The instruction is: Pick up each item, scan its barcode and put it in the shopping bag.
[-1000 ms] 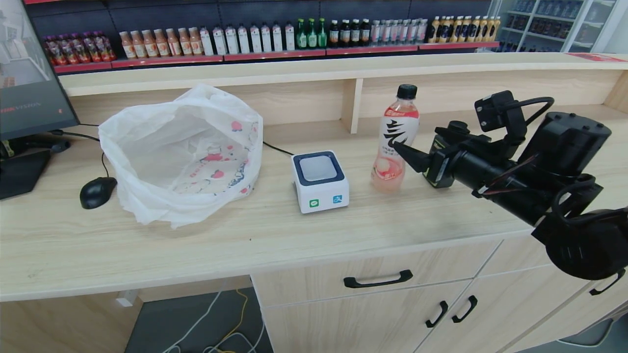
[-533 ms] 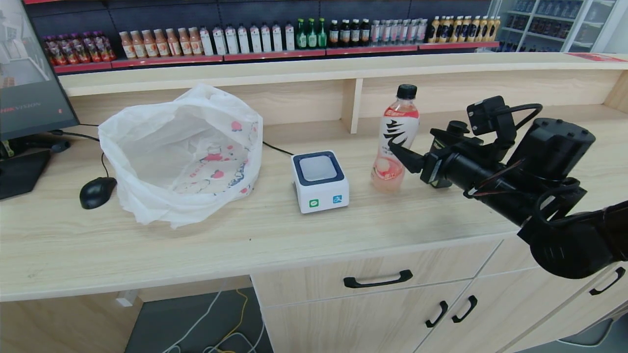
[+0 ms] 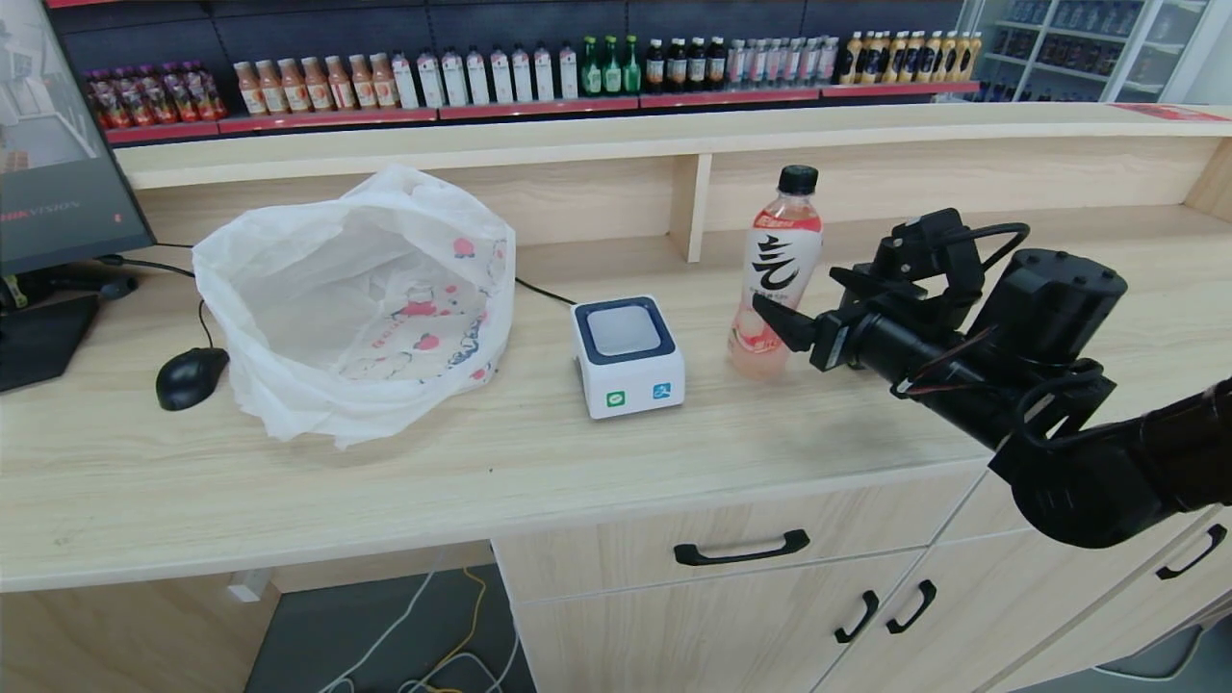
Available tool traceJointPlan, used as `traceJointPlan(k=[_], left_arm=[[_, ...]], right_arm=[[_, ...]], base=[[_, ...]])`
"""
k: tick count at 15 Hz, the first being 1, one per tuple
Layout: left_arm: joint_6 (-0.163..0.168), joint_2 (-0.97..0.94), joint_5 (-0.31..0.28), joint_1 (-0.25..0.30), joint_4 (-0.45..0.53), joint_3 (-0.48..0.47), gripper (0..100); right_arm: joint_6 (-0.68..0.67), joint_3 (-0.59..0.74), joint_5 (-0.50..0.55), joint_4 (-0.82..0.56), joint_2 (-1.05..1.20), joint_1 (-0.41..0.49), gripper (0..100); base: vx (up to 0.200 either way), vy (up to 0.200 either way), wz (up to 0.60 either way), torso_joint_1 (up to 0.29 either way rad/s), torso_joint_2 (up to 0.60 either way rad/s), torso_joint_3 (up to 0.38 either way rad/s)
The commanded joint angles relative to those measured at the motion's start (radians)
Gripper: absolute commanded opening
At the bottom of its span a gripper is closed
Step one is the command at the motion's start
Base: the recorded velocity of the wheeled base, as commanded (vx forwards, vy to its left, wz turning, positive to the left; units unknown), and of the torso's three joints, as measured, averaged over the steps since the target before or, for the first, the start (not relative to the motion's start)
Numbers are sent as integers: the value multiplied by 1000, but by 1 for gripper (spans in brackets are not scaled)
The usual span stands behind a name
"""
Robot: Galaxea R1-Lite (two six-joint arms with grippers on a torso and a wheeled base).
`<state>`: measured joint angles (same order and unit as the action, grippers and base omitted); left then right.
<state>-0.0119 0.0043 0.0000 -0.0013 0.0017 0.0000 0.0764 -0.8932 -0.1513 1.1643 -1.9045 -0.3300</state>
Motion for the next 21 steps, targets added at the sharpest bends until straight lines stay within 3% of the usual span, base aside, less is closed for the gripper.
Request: traceJointPlan(k=[1,5,12,17,21], left_arm=[[0,2,0,0,0,-2,100],[0,2,0,0,0,0,100],[0,2,0,0,0,0,100],[0,2,0,0,0,0,100],[0,2,0,0,0,0,100]], right_arm=[[-13,-20,1,0,-22,-4,100],[-60,-95,58,0,-68,-15,100],[-63,-110,104,2,-107,-27,100],[-61,-155,142,114,-182,-27,100],[-61,-156,145,120,-186,-27,100]], base=[[0,0,0,0,0,0],[0,0,0,0,0,0],[0,0,0,0,0,0],[0,0,0,0,0,0],[0,0,0,0,0,0]])
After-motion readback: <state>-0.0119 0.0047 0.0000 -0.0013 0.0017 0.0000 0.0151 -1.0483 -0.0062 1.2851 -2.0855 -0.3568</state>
